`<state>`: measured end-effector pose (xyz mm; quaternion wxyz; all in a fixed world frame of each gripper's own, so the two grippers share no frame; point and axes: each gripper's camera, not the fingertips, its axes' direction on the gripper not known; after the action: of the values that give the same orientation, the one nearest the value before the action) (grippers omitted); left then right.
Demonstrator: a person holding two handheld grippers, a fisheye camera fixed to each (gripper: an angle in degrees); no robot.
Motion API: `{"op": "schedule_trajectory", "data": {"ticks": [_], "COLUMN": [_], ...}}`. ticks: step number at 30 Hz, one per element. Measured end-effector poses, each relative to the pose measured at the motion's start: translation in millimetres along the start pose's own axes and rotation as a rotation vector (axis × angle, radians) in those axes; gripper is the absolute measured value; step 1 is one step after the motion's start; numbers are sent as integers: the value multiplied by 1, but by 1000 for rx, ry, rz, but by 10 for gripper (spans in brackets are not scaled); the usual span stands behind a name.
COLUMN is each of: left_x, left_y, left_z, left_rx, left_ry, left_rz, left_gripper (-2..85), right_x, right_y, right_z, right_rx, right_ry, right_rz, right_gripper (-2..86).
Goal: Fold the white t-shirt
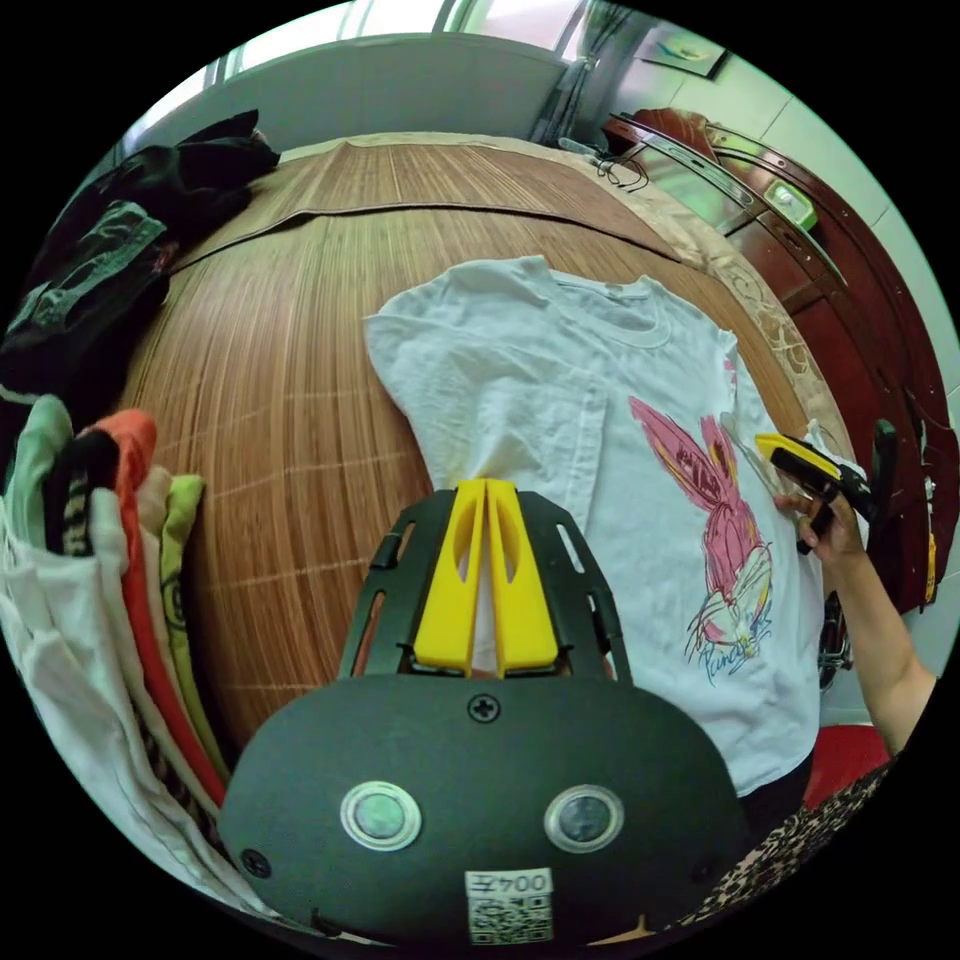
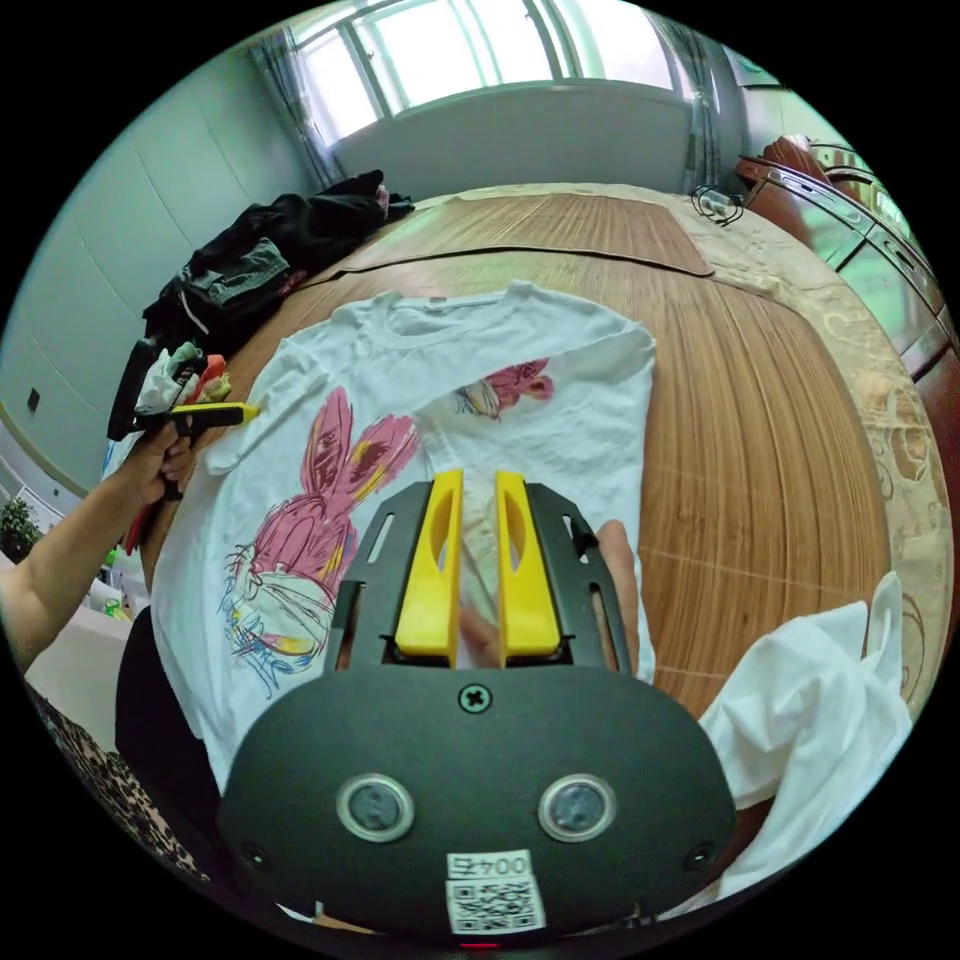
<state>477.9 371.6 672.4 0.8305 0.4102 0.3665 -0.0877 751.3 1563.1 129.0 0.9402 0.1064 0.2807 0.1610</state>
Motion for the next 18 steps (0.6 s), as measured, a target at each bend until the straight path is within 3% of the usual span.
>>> {"op": "schedule_trajectory", "data": {"ticks": [8,12,18], "left_x": [24,43,87], "left_y": [31,117,264], "left_z": [-43,-85,-118], "left_rx": [41,78,51], "left_ry": [19,86,63], "left_rz": [74,91,115], "left_gripper": [2,2,2], "right_x": [-23,-46,-123], "right_y": [26,77,165], "right_z": [-56,-89,-157], "right_rx": [4,25,139], "right_ry": [-122,-199,-125], "right_rz": [-52,-21,-115], "right_gripper": [59,45,-1]}}
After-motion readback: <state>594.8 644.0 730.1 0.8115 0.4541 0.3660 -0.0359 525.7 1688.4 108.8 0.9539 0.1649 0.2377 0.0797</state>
